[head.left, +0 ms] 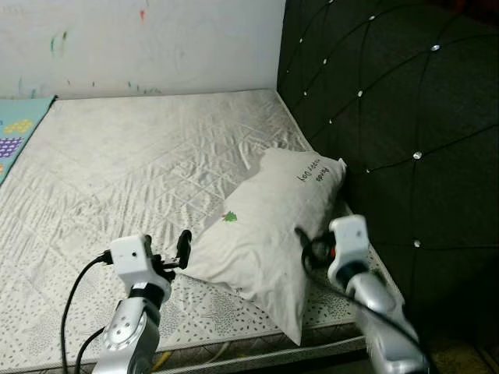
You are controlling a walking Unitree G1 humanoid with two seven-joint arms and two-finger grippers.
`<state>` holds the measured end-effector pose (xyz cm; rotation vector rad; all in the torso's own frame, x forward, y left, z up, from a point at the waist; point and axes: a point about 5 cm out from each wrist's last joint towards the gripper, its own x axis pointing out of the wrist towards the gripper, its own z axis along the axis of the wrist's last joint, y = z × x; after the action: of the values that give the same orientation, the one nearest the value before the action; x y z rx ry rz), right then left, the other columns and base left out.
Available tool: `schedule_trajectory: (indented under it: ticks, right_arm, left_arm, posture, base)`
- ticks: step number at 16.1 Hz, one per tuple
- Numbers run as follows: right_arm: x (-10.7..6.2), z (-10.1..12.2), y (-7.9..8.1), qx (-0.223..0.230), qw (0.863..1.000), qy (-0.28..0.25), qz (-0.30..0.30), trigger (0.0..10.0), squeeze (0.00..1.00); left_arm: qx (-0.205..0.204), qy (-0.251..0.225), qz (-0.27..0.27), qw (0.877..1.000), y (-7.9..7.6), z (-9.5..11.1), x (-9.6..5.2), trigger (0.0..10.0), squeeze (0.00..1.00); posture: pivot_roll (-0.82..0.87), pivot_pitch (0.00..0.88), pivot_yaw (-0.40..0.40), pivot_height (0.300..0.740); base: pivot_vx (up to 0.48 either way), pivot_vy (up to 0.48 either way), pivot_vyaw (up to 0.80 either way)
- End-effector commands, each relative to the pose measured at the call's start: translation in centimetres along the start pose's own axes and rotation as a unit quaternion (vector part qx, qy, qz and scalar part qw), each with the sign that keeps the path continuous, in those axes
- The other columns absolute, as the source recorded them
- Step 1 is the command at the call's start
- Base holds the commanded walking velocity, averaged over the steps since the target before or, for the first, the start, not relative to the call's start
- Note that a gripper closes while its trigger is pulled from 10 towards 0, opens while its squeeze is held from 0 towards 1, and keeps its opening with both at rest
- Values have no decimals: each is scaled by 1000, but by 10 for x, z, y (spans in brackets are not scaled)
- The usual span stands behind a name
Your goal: Clean up the room
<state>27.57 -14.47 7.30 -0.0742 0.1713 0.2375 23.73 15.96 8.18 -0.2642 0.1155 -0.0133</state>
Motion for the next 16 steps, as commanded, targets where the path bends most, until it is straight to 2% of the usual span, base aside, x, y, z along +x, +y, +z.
schedule_trajectory:
  ticks: [1, 5, 8, 16]
  right_arm:
    - [-2, 7, 3, 4, 1000, -11, 12, 10000, 0]
    - [-10, 2, 11, 11, 999, 3, 32, 10000, 0]
    - [-17, 0, 12, 15, 1000, 5, 25, 10000, 0]
    - [-22, 2, 10, 18, 1000, -1, 10, 10000, 0]
  left_arm:
    - [0, 3, 9, 1000, 3, 1, -3, 10000, 0]
    - [7, 15, 11, 1000, 5, 3, -14, 10000, 0]
    - [7, 26, 19, 999, 10, 3, -22, 10000, 0]
    - [7, 46, 20, 999, 11, 2, -25, 10000, 0]
  posture:
    - [-84, 31, -1, 740]
    - [-64, 81, 8, 740]
    - [-63, 105, 11, 740]
    - [-58, 128, 20, 740]
  base:
    - [0, 0, 0]
    - [0, 0, 0]
    - [0, 0, 0]
    - [0, 0, 0]
